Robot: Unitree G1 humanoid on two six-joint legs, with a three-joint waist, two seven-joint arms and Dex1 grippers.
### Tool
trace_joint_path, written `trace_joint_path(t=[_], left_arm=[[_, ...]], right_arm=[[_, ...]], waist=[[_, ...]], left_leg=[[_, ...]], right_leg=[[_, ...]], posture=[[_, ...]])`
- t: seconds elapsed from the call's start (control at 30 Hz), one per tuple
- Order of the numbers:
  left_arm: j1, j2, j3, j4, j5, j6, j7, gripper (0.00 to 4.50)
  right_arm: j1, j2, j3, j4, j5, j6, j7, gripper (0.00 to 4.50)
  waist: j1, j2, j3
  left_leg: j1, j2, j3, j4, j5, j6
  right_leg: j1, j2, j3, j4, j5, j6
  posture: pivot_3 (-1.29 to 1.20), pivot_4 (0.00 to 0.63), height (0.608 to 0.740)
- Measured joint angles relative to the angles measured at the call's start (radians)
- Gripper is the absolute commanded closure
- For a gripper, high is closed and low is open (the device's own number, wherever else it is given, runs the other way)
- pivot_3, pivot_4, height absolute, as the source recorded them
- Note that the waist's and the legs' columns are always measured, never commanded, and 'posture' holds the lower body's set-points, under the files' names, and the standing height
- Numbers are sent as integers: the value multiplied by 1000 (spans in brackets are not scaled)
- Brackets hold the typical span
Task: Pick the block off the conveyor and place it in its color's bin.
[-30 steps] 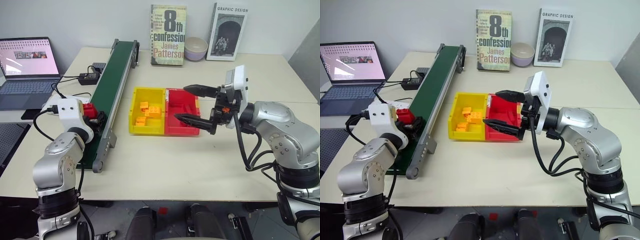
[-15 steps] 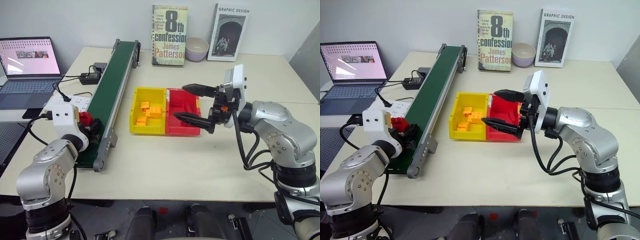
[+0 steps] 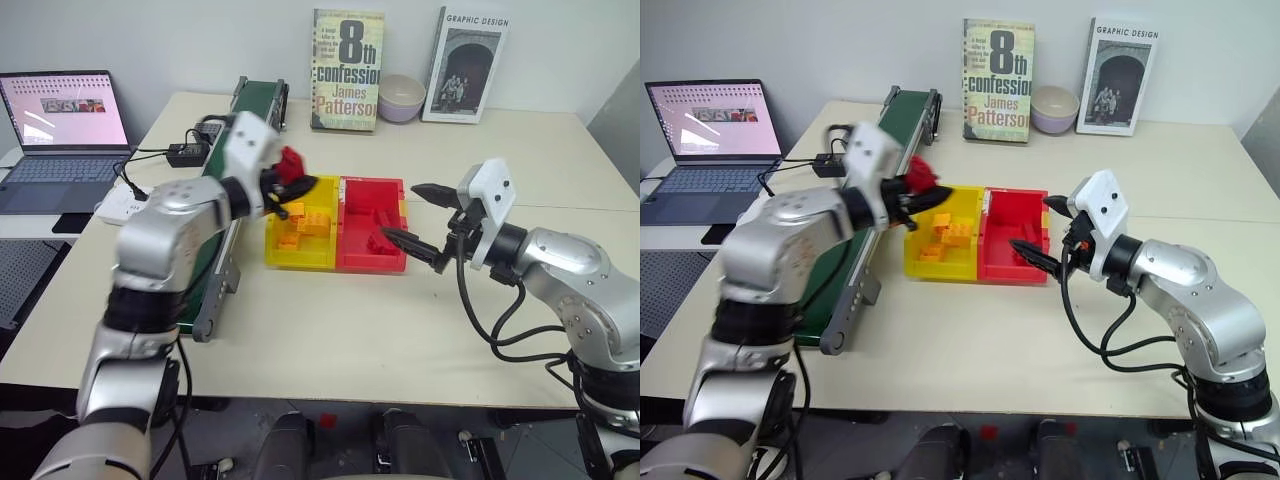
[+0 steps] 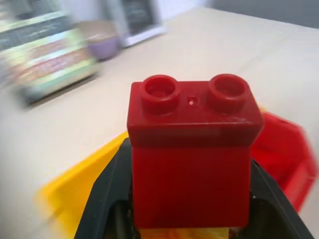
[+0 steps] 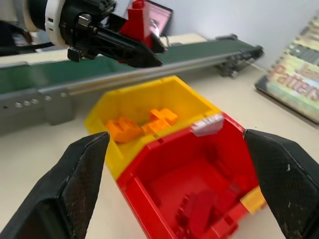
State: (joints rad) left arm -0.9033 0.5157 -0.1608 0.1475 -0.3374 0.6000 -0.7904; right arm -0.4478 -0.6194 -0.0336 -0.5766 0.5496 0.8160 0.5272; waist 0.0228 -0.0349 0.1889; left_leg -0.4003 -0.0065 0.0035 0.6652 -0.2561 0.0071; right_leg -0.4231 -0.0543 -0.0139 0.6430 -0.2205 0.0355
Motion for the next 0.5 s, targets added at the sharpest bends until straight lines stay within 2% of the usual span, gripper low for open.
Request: trace_joint_path(t=[0.1, 0.2, 0.27, 0.5], left_arm=[[-102, -70, -94, 203, 74, -168, -129, 2966], [-168, -135, -134, 385, 130, -300, -204, 2966], [-215, -185, -156, 528, 180, -400, -247, 2262], [-270, -207, -146, 721, 239, -548, -323, 933]], right_arm=[[37, -1, -27, -48, -1, 31, -50, 0], [63, 0, -50, -91, 3, 62, -86, 0], [89, 2, -67, -140, 21, 91, -114, 0], [95, 5, -106, -201, 50, 160, -171, 0]], waist=[[-6, 0, 0], [-10, 0, 0], [-13, 0, 0], [-23, 0, 0]], left_leg=[[0, 0, 2, 0, 0, 1], [-1, 0, 1, 0, -1, 1], [-1, 0, 1, 0, -1, 1], [-1, 1, 0, 0, -1, 1]], right_leg=[[-1, 0, 1, 0, 0, 0], [-1, 0, 1, 0, 0, 0], [-1, 1, 1, 0, -1, 1], [-1, 1, 0, 1, -1, 2]], posture=[[0, 150, 740], [0, 150, 740], [0, 150, 740], [0, 150, 740]])
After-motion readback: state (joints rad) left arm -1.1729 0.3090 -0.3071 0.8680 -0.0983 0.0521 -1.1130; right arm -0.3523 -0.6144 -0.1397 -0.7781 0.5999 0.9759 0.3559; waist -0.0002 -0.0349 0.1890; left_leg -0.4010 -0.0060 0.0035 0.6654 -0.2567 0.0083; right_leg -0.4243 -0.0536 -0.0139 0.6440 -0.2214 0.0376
